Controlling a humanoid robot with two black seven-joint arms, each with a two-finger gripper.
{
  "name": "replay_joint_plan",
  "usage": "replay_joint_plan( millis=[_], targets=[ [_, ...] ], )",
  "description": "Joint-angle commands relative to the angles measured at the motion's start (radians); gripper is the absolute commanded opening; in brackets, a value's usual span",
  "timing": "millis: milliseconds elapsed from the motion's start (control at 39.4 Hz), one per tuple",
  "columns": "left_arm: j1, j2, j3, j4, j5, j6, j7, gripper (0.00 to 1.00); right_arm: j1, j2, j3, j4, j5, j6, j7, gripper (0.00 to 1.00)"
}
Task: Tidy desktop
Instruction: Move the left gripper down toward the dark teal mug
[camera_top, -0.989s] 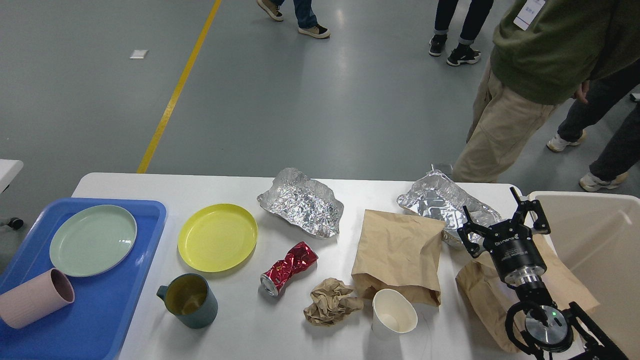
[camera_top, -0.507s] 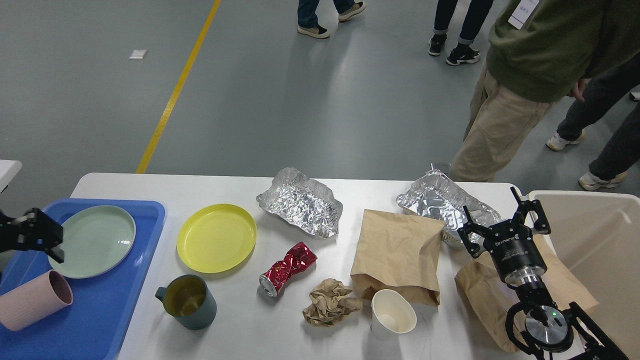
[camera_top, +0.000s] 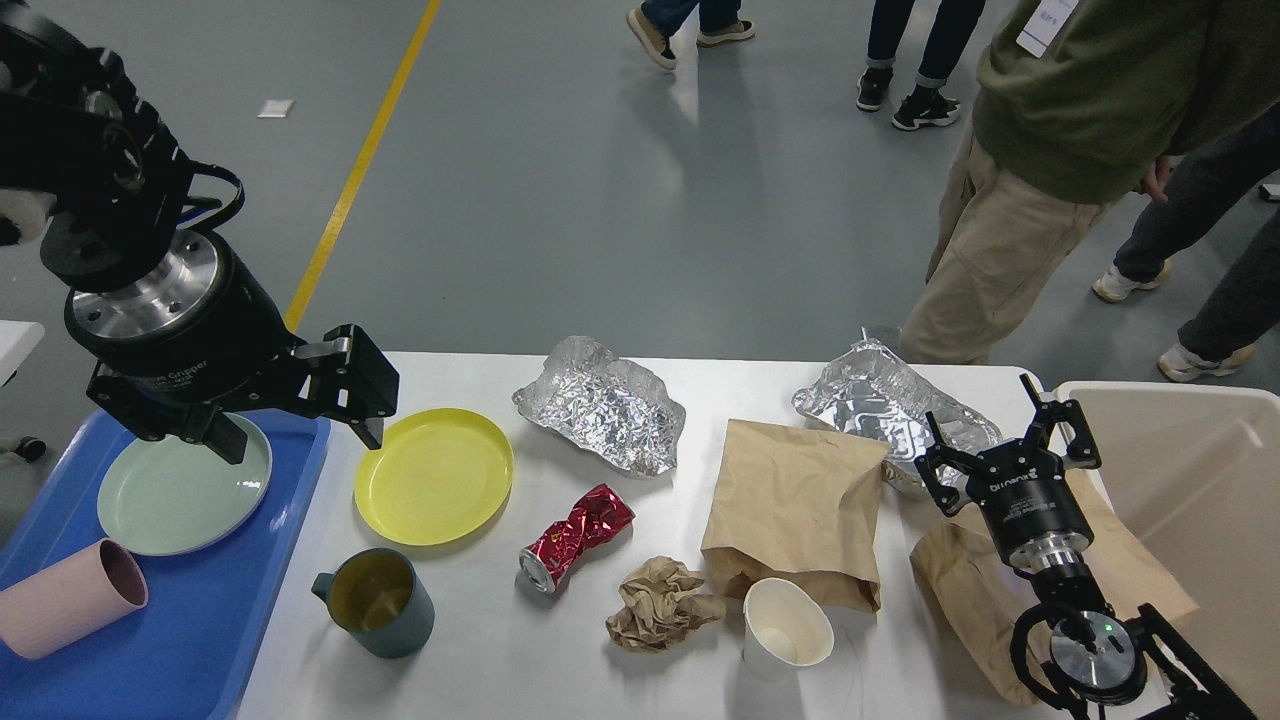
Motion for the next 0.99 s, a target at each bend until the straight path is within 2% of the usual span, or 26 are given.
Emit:
replay_joint_plan(
  millis=[0, 178, 355, 457, 609, 736, 786, 837, 964],
  targets=[
    [-0.064, -0.027, -0.006, -0.002, -0.034, -0.079, -0.004, 0.96, 0.0, 0.001, 0.0, 0.0, 0.0, 0.0, 0.0, 1.0],
    [-0.055, -0.035, -0.005, -0.001, -0.031, -0.083, -0.011, 0.96, 0.0, -0.001, 0.0, 0.0, 0.0, 0.0, 0.0, 1.0],
    [0.006, -0.029, 0.0, 0.024, -0.028, -0.031, -0.012, 0.96, 0.001, -0.001, 0.0, 0.0, 0.0, 0.0, 0.0, 1.0],
    [0.069, -0.02, 0.002, 0.028, -0.025, 0.029, -0.004, 0.95, 0.0, -0.001, 0.0, 0.0, 0.0, 0.0, 0.0, 1.0],
    [0.231, -0.011, 0.003, 0.028, -0.023, 0.175, -0.001, 0.94, 0.0, 0.001, 0.0, 0.0, 0.0, 0.0, 0.0, 1.0],
    [0.411, -0.009, -0.008, 0.03, -0.023, 0.339, -0.014, 0.93, 0.0, -0.001, 0.0, 0.0, 0.0, 0.0, 0.0, 1.0],
    [0.46, -0.007, -0.012, 0.039, -0.023, 0.374, -0.014, 0.93, 0.0, -0.001, 0.0, 0.0, 0.0, 0.0, 0.0, 1.0],
    [0.57, -0.003, -0.025, 0.076, -0.025, 0.416, -0.014, 0.92, 0.0, -0.001, 0.0, 0.0, 0.0, 0.0, 0.0, 1.0],
    [0.688, 0.0, -0.034, 0.127, -0.055, 0.451, -0.011, 0.92, 0.0, 0.001, 0.0, 0.0, 0.0, 0.0, 0.0, 1.0]
  ],
)
